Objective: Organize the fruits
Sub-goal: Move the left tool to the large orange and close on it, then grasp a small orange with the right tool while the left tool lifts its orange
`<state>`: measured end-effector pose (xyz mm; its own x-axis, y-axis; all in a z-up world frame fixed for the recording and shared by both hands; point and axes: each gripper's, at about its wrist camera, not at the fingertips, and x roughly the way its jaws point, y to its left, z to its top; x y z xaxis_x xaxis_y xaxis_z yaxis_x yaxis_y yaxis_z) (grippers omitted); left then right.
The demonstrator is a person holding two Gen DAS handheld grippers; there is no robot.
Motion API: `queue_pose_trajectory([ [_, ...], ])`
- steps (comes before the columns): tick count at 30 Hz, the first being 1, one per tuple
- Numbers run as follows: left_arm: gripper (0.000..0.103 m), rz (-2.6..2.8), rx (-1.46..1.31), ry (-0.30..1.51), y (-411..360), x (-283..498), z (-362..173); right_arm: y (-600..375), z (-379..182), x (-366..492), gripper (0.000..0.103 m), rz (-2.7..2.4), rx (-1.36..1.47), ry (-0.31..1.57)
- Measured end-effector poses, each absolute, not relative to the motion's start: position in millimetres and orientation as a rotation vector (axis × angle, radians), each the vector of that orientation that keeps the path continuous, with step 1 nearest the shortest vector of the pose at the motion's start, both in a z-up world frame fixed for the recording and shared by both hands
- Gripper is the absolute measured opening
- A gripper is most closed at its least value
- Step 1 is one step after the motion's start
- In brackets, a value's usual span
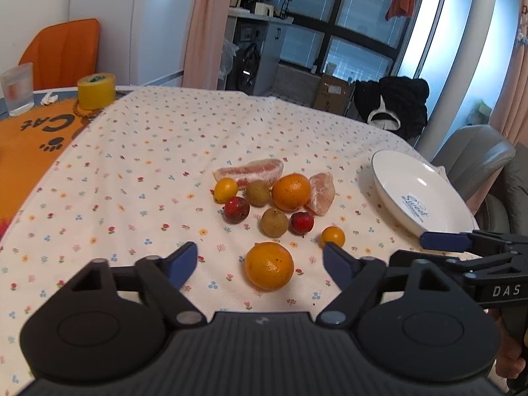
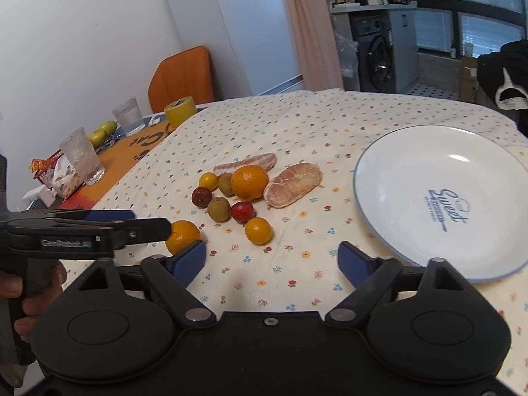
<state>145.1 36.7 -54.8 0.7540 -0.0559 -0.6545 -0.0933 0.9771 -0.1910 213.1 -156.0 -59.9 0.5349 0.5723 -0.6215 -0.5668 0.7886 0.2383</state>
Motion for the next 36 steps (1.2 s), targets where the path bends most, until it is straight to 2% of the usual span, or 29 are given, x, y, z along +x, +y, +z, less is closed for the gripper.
queue_pose_trajectory([
  [3, 0.064, 0.012, -0.218, 0.743, 36.3, 153.3, -61.8, -149.8, -63.6, 219.1, 0.074, 0.699, 0.007, 0.753],
  [5, 0.061, 0.01, -0.22, 0.758, 36.3, 157.2, -66.3, -145.9, -65.4, 222.6, 0.07, 0.712, 0.007, 0.76],
  [10, 0.059, 0.01, -0.225, 0.783, 37.1, 163.7, -74.9, -137.4, -71.3, 230.3, 0.065, 0.729, -0.004, 0.776],
  [13, 0.055, 0.005, -0.229, 0.796, 37.5, 167.2, -78.8, -134.4, -75.3, 234.7, 0.062, 0.731, -0.001, 0.79],
  [16, 0.048, -0.011, -0.236, 0.802, 36.7, 169.0, -82.0, -131.8, -77.7, 236.9, 0.062, 0.734, -0.004, 0.793],
  [18, 0.038, -0.024, -0.242, 0.803, 35.5, 169.4, -83.4, -129.3, -79.2, 238.6, 0.06, 0.738, -0.01, 0.793],
  [23, 0.037, -0.009, -0.252, 0.794, 36.9, 167.6, -82.2, -122.4, -83.5, 242.6, 0.051, 0.739, -0.026, 0.799],
  [28, 0.037, 0.007, -0.253, 0.777, 40.7, 161.3, -77.6, -120.0, -86.3, 244.2, 0.049, 0.734, -0.021, 0.796],
  [34, 0.037, 0.04, -0.261, 0.757, 46.3, 157.1, -72.5, -113.0, -89.4, 246.1, 0.042, 0.724, -0.038, 0.8],
  [36, 0.037, 0.049, -0.261, 0.752, 47.1, 156.4, -70.9, -111.9, -90.4, 246.4, 0.026, 0.726, -0.039, 0.802],
])
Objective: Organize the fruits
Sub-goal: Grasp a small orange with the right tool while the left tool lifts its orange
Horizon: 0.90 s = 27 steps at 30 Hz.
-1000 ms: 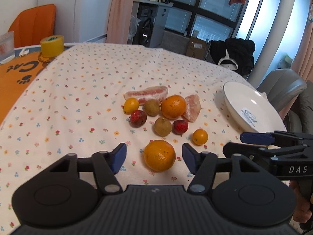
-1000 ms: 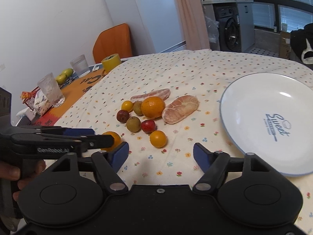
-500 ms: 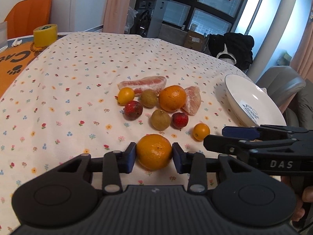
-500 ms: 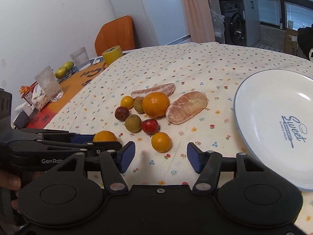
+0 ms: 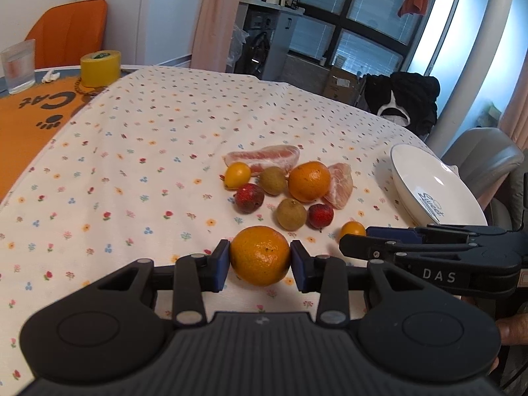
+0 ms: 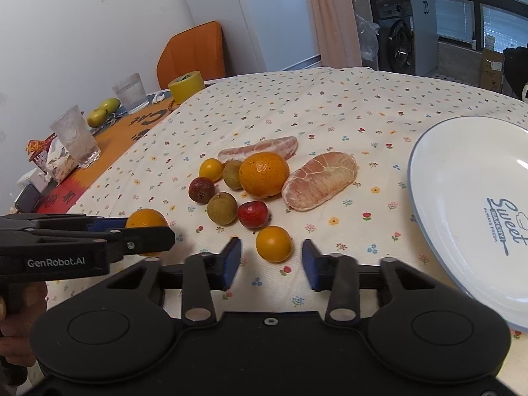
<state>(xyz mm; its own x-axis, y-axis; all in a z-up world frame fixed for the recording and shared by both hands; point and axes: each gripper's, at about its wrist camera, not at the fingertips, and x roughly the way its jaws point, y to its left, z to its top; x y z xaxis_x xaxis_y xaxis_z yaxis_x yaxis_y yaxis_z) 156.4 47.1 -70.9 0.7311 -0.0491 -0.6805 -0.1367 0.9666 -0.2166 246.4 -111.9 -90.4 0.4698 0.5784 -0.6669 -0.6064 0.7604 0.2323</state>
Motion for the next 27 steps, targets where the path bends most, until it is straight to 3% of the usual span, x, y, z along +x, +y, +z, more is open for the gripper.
queue_pose_trajectory([
  [1, 0.037, 0.051, -0.259, 0.749, 47.1, 156.1, -70.0, -111.8, -90.9, 246.7, 0.022, 0.725, -0.038, 0.807],
  [11, 0.037, 0.037, -0.235, 0.714, 34.4, 155.6, -58.2, -131.6, -80.0, 235.5, 0.016, 0.729, -0.001, 0.767],
  [13, 0.037, 0.029, -0.229, 0.706, 29.9, 156.3, -54.9, -136.0, -77.9, 233.5, 0.002, 0.731, 0.005, 0.766],
  [19, 0.037, 0.009, -0.211, 0.69, 18.0, 158.0, -49.2, -146.4, -76.6, 229.9, 0.002, 0.724, 0.017, 0.764],
  [22, 0.037, 0.007, -0.215, 0.696, 17.5, 157.2, -50.6, -145.0, -76.6, 229.5, 0.013, 0.701, -0.002, 0.767],
  [24, 0.037, 0.01, -0.218, 0.698, 19.7, 156.4, -52.0, -142.2, -76.6, 230.5, 0.035, 0.695, -0.016, 0.766],
  [27, 0.037, 0.02, -0.229, 0.704, 26.2, 155.9, -55.5, -136.3, -78.3, 231.6, 0.045, 0.707, -0.013, 0.771],
])
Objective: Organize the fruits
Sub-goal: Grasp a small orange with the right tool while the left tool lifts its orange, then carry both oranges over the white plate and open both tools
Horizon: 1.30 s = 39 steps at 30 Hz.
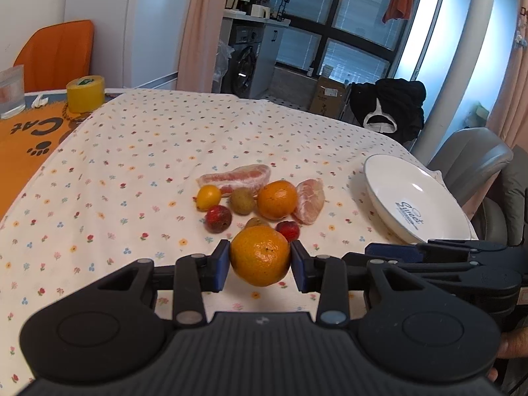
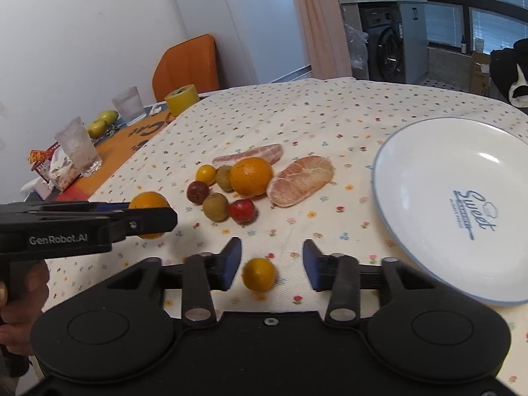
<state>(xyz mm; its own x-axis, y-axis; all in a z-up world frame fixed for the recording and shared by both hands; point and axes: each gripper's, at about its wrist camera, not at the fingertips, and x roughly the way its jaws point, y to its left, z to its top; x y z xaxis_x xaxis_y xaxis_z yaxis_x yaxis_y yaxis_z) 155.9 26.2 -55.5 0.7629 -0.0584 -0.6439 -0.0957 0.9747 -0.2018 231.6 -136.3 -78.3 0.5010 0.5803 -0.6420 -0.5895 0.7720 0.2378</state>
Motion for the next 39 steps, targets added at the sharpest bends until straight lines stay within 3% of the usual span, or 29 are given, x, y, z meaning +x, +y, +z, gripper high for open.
queue_pose_trajectory([
  [4, 0.037, 0.03, -0.237, 0.713, 33.0, 154.4, -58.9, -124.1, -85.1, 228.0, 0.044, 0.734, -0.046, 0.789],
  [6, 0.037, 0.031, -0.242, 0.714, 34.9, 153.4, -60.1, -119.4, -91.3, 226.2, 0.024, 0.728, -0.082, 0.806],
  [7, 0.037, 0.03, -0.245, 0.715, 35.5, 152.9, -60.4, -118.9, -91.2, 223.9, 0.023, 0.712, -0.102, 0.788],
  [39, 0.037, -0.183, -0.119, 0.662, -64.6, 190.8, -33.9, -225.1, -62.1, 224.2, 0.022, 0.555, 0.042, 0.672],
])
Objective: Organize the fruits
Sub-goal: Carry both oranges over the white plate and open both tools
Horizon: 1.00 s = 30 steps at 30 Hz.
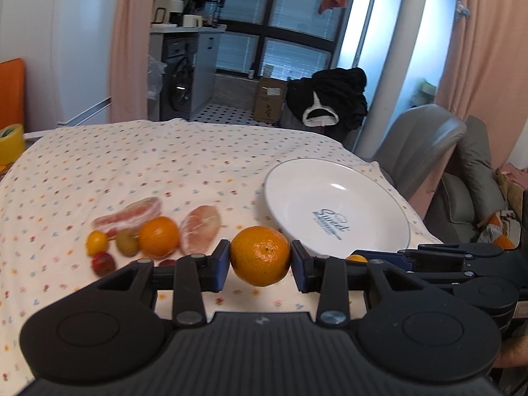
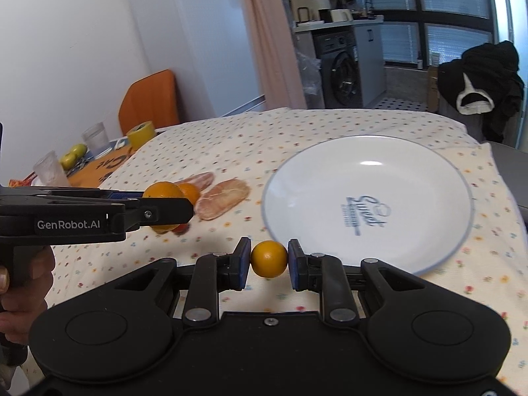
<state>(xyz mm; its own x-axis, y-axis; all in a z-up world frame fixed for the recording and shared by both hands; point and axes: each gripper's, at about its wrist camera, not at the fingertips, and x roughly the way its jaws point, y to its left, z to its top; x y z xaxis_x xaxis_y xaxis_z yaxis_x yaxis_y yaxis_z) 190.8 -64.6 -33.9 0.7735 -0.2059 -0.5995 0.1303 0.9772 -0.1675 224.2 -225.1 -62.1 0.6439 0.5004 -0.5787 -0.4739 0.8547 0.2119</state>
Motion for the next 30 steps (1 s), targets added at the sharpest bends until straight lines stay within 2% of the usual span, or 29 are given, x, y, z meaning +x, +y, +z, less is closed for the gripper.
queue_pose_trajectory([
  [30, 0.037, -0.271, -0.004, 0.73, -146.6, 255.6, -55.5, -290.4, -77.6, 257.8, 0.022, 0.433, 0.11, 0.64],
])
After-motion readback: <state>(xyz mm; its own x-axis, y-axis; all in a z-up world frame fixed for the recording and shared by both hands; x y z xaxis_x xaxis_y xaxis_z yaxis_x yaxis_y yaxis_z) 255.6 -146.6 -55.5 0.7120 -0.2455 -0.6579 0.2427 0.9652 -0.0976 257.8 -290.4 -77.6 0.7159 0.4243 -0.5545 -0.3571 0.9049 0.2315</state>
